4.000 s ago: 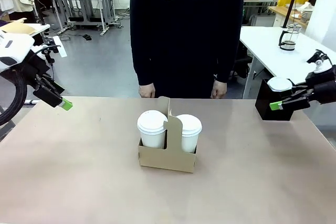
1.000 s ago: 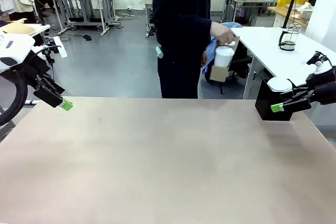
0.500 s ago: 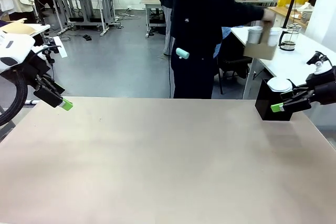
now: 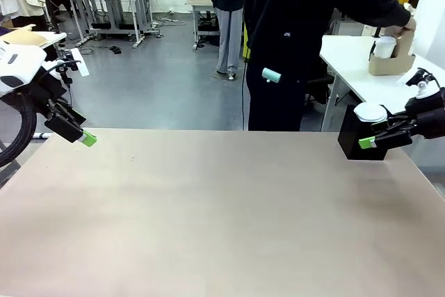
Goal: Pour a drink into a cup and package it in a carrier.
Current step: Insert the held 600 ml Paper Cup into the Cup Carrier.
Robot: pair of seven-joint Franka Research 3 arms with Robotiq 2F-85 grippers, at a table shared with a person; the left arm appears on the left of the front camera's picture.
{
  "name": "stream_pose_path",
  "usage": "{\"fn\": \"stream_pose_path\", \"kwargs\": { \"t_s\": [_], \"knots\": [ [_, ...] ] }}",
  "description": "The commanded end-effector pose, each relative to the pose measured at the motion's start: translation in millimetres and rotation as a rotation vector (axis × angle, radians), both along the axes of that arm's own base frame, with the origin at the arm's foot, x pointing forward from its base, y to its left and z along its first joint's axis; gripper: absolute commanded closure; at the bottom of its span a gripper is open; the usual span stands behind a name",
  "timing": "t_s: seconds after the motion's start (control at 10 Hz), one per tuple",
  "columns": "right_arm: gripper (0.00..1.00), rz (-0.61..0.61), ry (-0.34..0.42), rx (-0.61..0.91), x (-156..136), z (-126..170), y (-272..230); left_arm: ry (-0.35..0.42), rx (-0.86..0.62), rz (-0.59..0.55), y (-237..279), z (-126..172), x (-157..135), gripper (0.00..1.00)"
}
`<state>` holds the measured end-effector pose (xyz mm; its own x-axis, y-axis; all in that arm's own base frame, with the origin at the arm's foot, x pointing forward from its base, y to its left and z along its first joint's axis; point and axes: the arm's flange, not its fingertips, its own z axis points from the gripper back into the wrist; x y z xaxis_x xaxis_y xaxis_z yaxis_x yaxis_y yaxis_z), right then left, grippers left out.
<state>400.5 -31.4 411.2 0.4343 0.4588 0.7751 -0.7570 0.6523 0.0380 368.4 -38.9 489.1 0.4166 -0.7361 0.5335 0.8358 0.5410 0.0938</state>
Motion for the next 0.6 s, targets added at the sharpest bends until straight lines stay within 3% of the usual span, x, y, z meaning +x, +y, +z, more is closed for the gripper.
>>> {"fn": "stream_pose_path", "kwargs": {
  "t_s": [0.0, 0.5],
  "knots": [
    [0.0, -0.003, 0.0, 0.0, 0.0, 0.2, 0.2, -0.005, -0.013, -0.011, 1.4, 0.3, -0.1, 0.0],
    [0.0, -0.003, 0.0, 0.0, 0.0, 0.2, 0.2, -0.005, -0.013, -0.011, 1.4, 0.3, -0.1, 0.0]
  ]
}}
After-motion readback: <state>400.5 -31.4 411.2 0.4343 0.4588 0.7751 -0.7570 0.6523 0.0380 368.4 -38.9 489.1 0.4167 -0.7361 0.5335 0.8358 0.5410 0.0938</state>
